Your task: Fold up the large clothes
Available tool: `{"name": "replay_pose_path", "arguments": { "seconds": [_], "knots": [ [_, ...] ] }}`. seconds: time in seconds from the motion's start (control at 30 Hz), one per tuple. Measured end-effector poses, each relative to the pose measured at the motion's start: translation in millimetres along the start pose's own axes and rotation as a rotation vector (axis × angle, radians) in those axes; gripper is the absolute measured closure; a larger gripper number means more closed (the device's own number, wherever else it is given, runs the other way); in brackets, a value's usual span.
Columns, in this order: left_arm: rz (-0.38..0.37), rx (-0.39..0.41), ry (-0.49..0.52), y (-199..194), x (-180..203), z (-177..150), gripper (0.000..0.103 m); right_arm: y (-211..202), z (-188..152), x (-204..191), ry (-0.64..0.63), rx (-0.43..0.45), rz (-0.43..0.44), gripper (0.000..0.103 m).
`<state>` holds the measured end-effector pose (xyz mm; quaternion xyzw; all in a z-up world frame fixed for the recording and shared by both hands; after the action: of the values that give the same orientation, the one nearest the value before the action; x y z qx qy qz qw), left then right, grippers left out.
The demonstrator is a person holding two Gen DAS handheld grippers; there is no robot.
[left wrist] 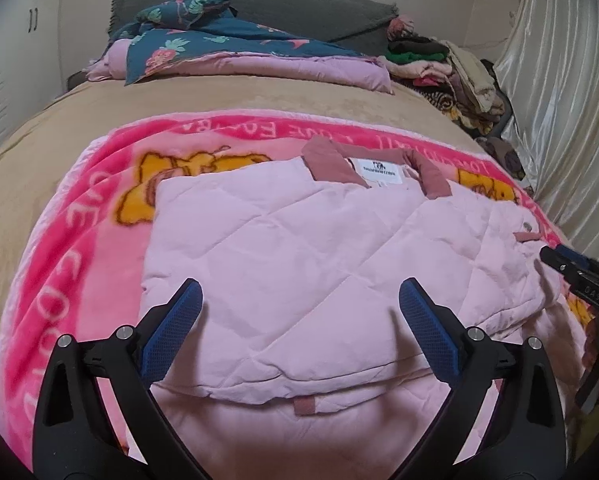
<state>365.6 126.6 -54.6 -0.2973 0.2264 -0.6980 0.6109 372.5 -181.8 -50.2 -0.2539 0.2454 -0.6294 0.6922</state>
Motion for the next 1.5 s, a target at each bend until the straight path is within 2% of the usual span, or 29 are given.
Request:
{"name": "replay_pose_path", "arguments": {
  "seconds": [0.13, 0.27, 0.47, 0.57, 0.67, 0.7, 1.0, 1.33, 1.5],
  "knots": [
    [-0.011, -0.049, 0.001, 15.4, 5.8, -3.9, 0.012, -8.0, 3.9, -8.3, -0.044, 0.032, 0.006, 0.029],
    [0.021, -0.102, 0.057, 36.0, 12.0, -17.0, 0.011, -10.9, 13.2, -28.6, -0.103, 0.04, 0.047, 0.022],
    [-0.001, -0.149, 0.023, 48.6, 2.6, -29.2, 0.008, 0.1, 25.5, -66.8, -0.162, 0.004, 0.116, 0.02],
    [-0.001, -0.159, 0.015, 50.4, 0.8, -32.7, 0.008, 21.2, 25.2, -87.0, -0.208, -0.081, 0.145, 0.007],
    [0.0, -0.16, 0.012, 49.1, 0.8, -34.1, 0.008, 74.3, -2.7, -99.3, -0.276, -0.291, 0.12, 0.005],
    [0.004, -0.162, 0.017, 48.7, 1.3, -34.7, 0.008, 82.0, -6.9, -99.8, -0.267, -0.295, 0.12, 0.004],
    [0.034, -0.16, 0.041, 44.0, 8.5, -31.5, 0.01, 84.7, -19.8, -95.1, -0.197, -0.247, 0.105, 0.004],
    [0.012, -0.152, -0.025, 17.4, 5.9, -30.3, 0.009, 59.7, -30.2, -89.9, -0.129, -0.204, 0.087, 0.004],
    [0.024, -0.146, -0.01, 1.5, 9.9, -34.3, 0.009, 37.3, -36.3, -85.4, -0.1, -0.18, 0.103, 0.004]
  ]
}}
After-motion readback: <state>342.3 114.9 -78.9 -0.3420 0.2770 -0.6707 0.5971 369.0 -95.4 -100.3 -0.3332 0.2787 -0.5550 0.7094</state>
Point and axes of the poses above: each gripper's, at about its wrist camera, not at the fingertips, and y roughly the way its jaws point, x to its right, z to its top, the point moved 4 cm from there along y, roughly the way its jaws point
